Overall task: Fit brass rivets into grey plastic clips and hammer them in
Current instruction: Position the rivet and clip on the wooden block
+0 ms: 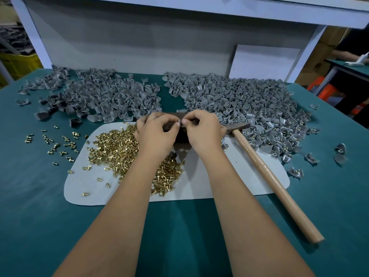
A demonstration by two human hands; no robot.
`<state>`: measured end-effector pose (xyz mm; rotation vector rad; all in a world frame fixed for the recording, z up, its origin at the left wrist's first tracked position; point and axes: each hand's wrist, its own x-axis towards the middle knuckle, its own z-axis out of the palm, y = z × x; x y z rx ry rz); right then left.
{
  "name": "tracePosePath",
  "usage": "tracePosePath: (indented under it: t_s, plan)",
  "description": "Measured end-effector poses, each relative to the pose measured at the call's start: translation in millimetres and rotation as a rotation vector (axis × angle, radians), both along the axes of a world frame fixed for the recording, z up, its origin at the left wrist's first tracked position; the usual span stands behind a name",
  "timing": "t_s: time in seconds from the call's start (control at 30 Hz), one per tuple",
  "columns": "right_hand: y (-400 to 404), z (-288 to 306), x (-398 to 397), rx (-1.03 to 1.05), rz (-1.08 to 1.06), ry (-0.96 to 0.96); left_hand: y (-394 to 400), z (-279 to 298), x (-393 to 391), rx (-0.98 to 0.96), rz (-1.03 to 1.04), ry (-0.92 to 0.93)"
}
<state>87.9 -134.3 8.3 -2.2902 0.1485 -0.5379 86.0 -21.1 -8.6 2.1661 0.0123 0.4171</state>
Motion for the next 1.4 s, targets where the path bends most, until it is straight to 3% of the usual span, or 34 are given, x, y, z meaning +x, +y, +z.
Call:
tracePosePath:
  t_s: [0.5,0.73,0.97,1.4]
  plan:
    - [1.4,27.4,6.0,-0.110,-0.022,0.207,-1.8,-0.1,1.2,0.044,0.017,0.011]
    - [5.2,1.4,-8.9,0.083,0.013,0.008,-1.9,-1.2,1.4,0.049,0.020,0.008]
    - [-0.1,0.6,-13.7,0.448,0.041,-0.044,-2.4,-0.3,1.8,-0.003,-0.012,0.022]
    - [-4.3,0.2,-7.7,0.144,0.026,0.021,-1.0,-0.4,1.9,0.004,-0.008,0.010]
